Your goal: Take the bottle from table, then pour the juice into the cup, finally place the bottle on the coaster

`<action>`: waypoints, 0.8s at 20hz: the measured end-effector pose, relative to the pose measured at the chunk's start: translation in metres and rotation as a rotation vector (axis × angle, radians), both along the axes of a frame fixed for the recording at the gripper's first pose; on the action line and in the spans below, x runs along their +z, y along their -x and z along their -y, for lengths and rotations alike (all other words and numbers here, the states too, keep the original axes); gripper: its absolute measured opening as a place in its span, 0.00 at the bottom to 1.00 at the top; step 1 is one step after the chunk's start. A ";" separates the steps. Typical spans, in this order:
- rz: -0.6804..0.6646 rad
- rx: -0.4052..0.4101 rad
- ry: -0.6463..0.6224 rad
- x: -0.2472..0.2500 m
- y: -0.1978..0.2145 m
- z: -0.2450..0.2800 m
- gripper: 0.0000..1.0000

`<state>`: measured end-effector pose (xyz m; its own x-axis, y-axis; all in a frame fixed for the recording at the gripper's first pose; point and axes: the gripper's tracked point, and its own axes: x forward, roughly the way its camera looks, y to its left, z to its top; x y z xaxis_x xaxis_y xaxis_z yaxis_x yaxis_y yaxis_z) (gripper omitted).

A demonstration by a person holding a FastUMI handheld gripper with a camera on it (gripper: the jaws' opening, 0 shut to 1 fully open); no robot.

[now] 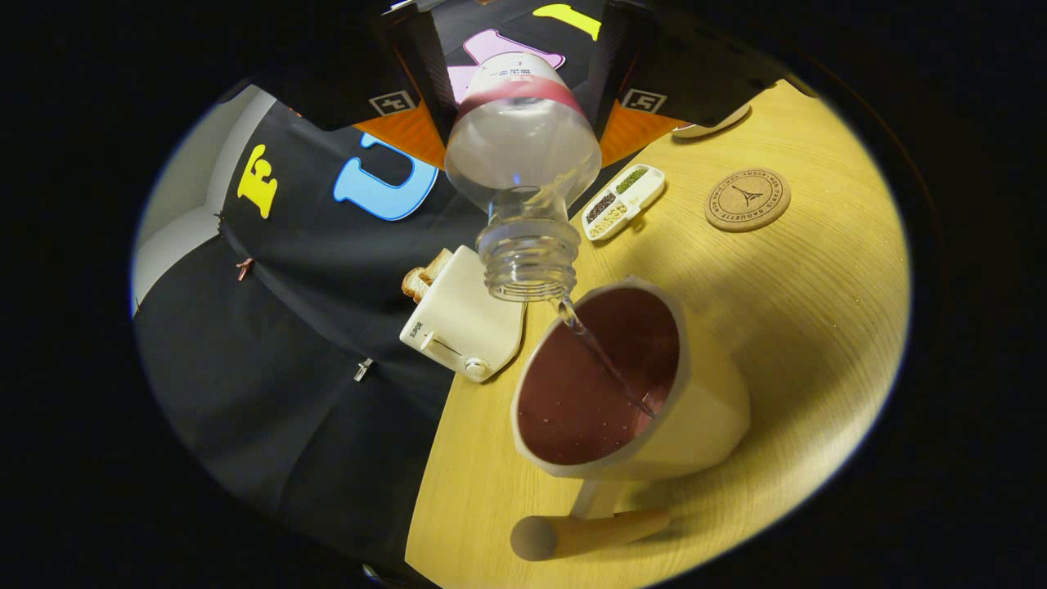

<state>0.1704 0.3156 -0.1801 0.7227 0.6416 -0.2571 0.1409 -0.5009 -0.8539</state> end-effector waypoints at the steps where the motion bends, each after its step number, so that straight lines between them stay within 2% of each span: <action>1: 0.001 -0.003 0.005 -0.001 0.000 0.001 0.75; 16: 0.070 0.076 0.077 0.008 0.003 -0.018 0.75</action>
<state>0.1679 0.3340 -0.1722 0.6905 0.6756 -0.2586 0.2391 -0.5505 -0.7999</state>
